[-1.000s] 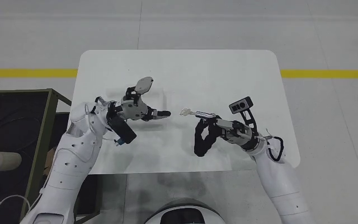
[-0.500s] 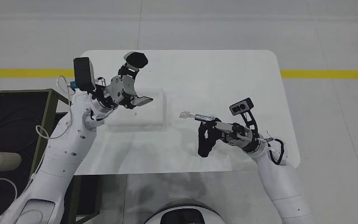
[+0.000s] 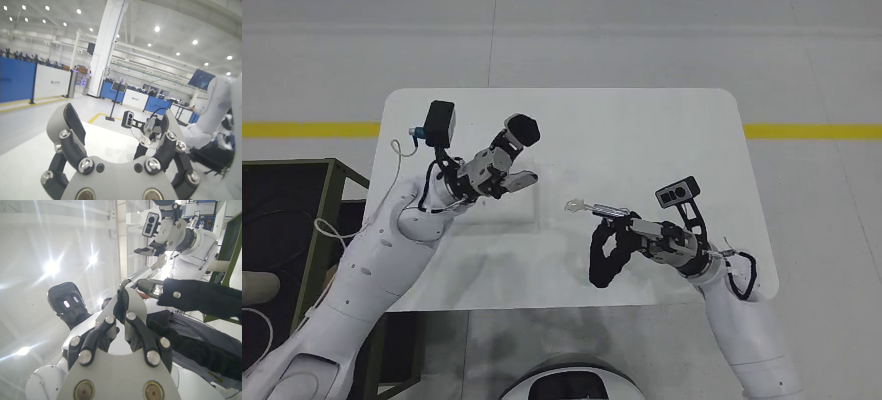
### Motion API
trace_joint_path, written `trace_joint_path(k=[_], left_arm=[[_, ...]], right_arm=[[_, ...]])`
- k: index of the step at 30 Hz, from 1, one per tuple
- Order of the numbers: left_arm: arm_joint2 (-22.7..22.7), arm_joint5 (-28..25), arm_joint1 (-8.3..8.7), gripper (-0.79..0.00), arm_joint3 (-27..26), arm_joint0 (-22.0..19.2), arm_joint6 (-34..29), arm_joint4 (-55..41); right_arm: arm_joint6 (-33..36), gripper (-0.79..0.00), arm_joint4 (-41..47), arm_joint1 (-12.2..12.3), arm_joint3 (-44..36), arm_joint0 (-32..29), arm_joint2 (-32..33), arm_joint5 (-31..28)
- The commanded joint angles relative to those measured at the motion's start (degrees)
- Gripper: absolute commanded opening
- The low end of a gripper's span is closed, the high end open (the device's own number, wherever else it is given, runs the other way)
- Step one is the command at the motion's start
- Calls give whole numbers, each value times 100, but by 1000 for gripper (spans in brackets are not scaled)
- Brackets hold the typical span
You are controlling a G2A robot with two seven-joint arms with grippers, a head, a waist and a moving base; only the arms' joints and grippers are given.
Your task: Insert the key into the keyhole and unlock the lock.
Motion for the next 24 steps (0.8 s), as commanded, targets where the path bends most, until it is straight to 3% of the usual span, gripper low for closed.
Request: trace_joint_path(k=[1,3,5,7,20,21,23,24], left_arm=[[-201,1094,145,0,-116,-149,-2290,-4432],[-500,1741,227,0,-135,-136,-3583,-5790],[-705,2209,254,0,-28,-15,-4254,-6599],[-785,2461,261,0,62,80,-4819,-6767],[-230,2906,12,-9,133,572,-6132,-6461],[-224,2891,-7,-99,151,568,-6162,-6419],[-209,2886,-47,-163,204,571,-6130,-6364],[-199,2918,-69,-305,209,571,-6115,-6393]], right_arm=[[7,-785,11,-1,-3,3,-14,-7],[12,-785,33,-5,6,19,-38,-14],[14,-785,42,-9,26,45,-62,-13],[14,-785,53,-12,46,73,-72,-31],[56,-785,127,-24,222,202,-191,40],[57,-785,121,-24,221,204,-202,47],[58,-785,113,-24,211,204,-224,59],[58,-785,109,-24,204,203,-234,66]])
